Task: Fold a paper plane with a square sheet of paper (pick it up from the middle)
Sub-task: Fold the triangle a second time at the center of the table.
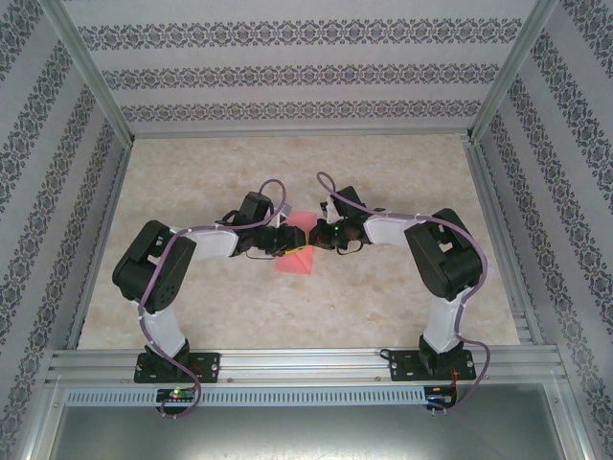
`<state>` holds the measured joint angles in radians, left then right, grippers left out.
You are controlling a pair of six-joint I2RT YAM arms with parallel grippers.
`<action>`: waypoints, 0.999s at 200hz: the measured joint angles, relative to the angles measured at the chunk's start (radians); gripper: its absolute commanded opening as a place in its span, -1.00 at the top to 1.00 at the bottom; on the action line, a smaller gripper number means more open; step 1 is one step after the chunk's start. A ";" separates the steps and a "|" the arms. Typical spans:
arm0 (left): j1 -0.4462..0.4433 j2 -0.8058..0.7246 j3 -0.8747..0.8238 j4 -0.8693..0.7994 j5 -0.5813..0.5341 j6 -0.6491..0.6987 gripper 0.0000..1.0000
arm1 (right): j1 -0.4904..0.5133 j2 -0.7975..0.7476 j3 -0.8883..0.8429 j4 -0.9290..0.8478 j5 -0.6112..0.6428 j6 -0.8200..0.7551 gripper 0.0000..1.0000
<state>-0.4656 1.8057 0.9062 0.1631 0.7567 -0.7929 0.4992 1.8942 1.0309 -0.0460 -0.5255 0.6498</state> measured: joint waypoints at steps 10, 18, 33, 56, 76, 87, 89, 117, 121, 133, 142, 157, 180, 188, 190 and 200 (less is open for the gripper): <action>0.000 0.003 0.000 -0.001 -0.002 0.000 0.29 | 0.000 0.003 0.004 -0.003 -0.002 -0.003 1.00; 0.000 0.005 0.000 -0.002 -0.002 0.000 0.30 | 0.000 0.007 0.006 -0.004 -0.005 -0.003 1.00; 0.000 0.010 0.002 -0.003 -0.002 0.000 0.30 | 0.000 0.013 0.008 -0.004 -0.011 -0.003 1.00; 0.000 0.019 0.004 -0.003 -0.002 0.000 0.30 | 0.000 0.021 0.008 -0.006 -0.016 -0.003 1.00; 0.000 0.023 0.005 -0.003 -0.001 0.000 0.30 | 0.000 0.029 0.011 -0.007 -0.019 -0.004 1.00; 0.000 0.029 0.008 -0.003 0.000 0.000 0.30 | 0.000 0.032 0.014 -0.011 -0.019 -0.004 0.99; 0.000 0.030 0.008 -0.003 0.000 0.000 0.30 | 0.000 0.033 0.015 -0.011 -0.019 -0.005 0.99; 0.000 0.039 0.009 -0.003 0.001 0.000 0.30 | 0.000 0.033 0.024 -0.017 -0.019 -0.009 0.99; 0.000 0.039 0.009 -0.003 0.002 0.000 0.30 | 0.000 0.034 0.025 -0.018 -0.019 -0.010 0.99; 0.000 0.039 0.009 -0.003 0.002 0.000 0.30 | 0.000 0.035 0.029 -0.026 -0.019 -0.015 0.99; 0.000 0.039 0.009 -0.003 0.002 0.000 0.30 | 0.000 0.037 0.032 -0.029 -0.018 -0.018 0.99; 0.000 0.039 0.009 -0.003 0.002 0.000 0.30 | 0.000 0.041 0.036 -0.032 -0.018 -0.022 0.99; 0.000 0.040 0.009 -0.003 0.003 0.000 0.30 | 0.000 0.045 0.036 -0.034 -0.018 -0.023 0.99; 0.000 0.040 0.009 -0.003 0.003 0.000 0.30 | 0.000 0.046 0.036 -0.034 -0.018 -0.023 0.99; 0.000 0.040 0.009 -0.003 0.003 0.000 0.30 | 0.000 0.046 0.036 -0.034 -0.018 -0.023 0.99; 0.000 0.041 0.009 -0.003 0.003 0.000 0.30 | 0.000 0.046 0.036 -0.034 -0.018 -0.023 0.99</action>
<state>-0.4656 1.8469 0.9154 0.1600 0.7593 -0.7933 0.4988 1.9404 1.0672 -0.0795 -0.5434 0.6273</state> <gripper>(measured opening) 0.349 0.040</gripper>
